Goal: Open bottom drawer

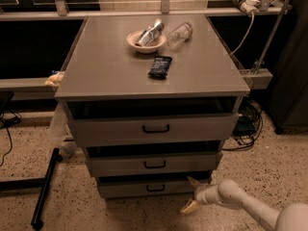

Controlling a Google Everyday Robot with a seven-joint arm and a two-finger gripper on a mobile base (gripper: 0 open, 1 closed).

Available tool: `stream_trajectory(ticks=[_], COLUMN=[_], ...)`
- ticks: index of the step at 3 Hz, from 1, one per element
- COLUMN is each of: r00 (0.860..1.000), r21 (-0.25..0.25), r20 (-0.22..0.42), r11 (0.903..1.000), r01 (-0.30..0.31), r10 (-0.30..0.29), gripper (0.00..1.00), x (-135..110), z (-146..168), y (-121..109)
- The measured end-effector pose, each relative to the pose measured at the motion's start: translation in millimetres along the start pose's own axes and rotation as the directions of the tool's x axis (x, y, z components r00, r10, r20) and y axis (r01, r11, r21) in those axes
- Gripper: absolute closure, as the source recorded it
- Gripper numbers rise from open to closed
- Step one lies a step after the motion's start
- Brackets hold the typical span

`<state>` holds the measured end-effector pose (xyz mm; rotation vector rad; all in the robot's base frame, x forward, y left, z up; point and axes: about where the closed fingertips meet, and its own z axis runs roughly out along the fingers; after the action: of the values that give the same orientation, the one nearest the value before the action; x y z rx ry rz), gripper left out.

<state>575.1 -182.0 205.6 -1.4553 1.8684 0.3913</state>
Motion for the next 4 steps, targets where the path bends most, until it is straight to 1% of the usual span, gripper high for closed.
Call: stream_trajectory(ticks=[1,2,3,4], r00=[1.0,1.0,1.0,0.999], r21=[-0.015,-0.079,-0.085,-0.126], r20=[0.014,0.019,0.014,-0.032], r11=[0.9999,0.9968,0.9963,0.992], r01=[0.007,0.011,0.01,0.006], r10=[-0.006,-0.009,-0.009,-0.01], gripper=[0.0,0.0,0.0,0.0], x=[1,8,8,8], z=[15,45,47,47], y=[-9,-28,-26,-17])
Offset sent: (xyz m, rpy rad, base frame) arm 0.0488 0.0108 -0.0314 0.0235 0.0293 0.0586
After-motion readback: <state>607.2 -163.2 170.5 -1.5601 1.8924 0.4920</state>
